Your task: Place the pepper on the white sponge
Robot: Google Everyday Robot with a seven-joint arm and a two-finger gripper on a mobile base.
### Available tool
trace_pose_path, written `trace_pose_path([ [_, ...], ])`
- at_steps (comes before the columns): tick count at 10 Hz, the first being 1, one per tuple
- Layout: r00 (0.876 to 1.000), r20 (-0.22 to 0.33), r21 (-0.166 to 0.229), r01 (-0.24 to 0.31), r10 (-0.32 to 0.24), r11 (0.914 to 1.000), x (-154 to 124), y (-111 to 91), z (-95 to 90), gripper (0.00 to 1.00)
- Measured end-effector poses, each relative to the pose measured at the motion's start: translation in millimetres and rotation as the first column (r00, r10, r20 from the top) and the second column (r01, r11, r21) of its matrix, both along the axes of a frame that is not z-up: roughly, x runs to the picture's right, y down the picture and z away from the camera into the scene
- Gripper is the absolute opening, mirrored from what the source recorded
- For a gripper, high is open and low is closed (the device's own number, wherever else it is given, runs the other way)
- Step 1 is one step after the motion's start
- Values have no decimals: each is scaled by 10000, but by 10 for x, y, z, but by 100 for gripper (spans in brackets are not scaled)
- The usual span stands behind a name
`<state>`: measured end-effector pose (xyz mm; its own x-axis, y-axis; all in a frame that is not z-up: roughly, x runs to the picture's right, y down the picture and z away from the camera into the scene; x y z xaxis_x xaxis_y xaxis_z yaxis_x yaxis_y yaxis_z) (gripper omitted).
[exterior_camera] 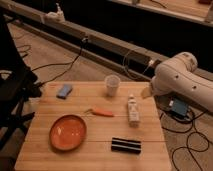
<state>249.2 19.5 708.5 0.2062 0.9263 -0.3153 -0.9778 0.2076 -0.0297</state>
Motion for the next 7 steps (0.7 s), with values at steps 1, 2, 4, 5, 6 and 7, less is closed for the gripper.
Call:
trace_pose_path([
  [1,9997,238,18,17,-18,10000,-110,-41,64,69],
  [2,9978,667,-31,8,-6,10000,-294,-62,152,69],
  [4,9849,1730,-235,-41,81,9997,-700,-48,315,69],
  [5,9778,2095,-352,23,52,9994,-848,-19,362,69],
  [6,9684,2493,-483,143,-18,9987,-1025,28,413,69],
  [7,9536,3003,-668,439,-219,9968,-1258,132,445,69],
])
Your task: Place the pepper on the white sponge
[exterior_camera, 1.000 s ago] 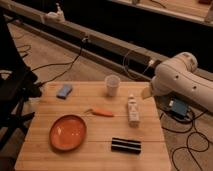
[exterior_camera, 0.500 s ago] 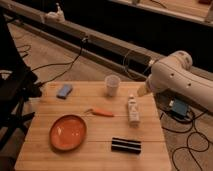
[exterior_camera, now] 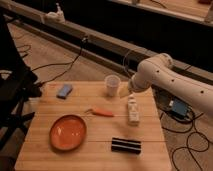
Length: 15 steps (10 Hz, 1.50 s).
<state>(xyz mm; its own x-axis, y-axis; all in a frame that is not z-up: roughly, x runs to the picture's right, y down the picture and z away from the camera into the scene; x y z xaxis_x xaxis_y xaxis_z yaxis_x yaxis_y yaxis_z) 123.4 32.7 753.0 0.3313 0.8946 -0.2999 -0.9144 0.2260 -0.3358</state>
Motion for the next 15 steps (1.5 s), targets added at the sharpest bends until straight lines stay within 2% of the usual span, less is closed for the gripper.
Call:
trace_pose_path([
  [1,9997,214,-78,128,-126,9999,-97,46,2,69],
  [5,9998,189,-95,120,-118,9999,-95,51,9,69],
  [7,9997,-81,-31,236,-236,9997,-105,38,169,69],
  [10,9917,-343,152,1243,-1237,9921,-316,11,552,69],
  [11,9897,-331,130,1401,-1396,9900,-372,29,645,69],
  [13,9870,-124,-212,1600,-1603,9869,-551,180,869,69],
  [15,9848,186,-560,1735,-1727,9832,-721,350,1008,69],
])
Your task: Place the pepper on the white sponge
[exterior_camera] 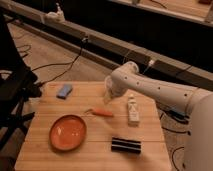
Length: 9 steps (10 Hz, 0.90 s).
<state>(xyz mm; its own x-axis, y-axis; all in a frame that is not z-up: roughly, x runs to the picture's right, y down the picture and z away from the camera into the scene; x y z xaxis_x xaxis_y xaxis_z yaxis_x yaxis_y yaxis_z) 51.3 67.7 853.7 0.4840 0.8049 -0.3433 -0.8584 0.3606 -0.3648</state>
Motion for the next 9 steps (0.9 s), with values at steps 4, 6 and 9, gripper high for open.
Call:
trace_pose_path([
  [4,9975,587,-748,440,-396,9962,-347,369,200,69],
  [6,9959,743,-1063,591,-513,9926,-428,508,246,69],
  [9,9950,820,-1388,680,-569,9880,-480,645,307,67],
])
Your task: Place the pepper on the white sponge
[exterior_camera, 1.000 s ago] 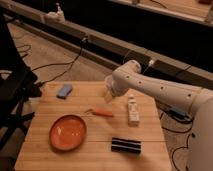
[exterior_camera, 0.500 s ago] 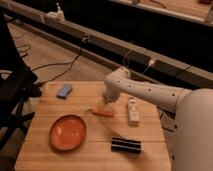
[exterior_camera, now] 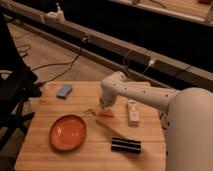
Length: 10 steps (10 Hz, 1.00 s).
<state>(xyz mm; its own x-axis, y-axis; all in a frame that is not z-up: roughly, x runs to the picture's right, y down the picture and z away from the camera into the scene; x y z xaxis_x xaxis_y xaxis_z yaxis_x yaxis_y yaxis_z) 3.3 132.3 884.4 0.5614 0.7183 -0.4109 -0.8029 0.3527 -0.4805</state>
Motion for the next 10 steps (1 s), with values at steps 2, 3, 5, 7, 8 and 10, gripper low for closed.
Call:
trace_pose_path([
  [2,9999,-106,-218,12,-14,9998,-18,71,53,48],
  [3,9998,-186,-281,-15,9,9996,-24,81,73,36],
  [5,9994,-329,-297,-78,69,9995,-22,65,96,18],
  [7,9990,-415,-279,-189,178,9994,-27,29,98,3],
  [8,9989,-402,-249,-247,237,9994,-45,-6,83,0],
  [10,9979,-308,-219,-572,565,9981,-96,-80,48,0],
])
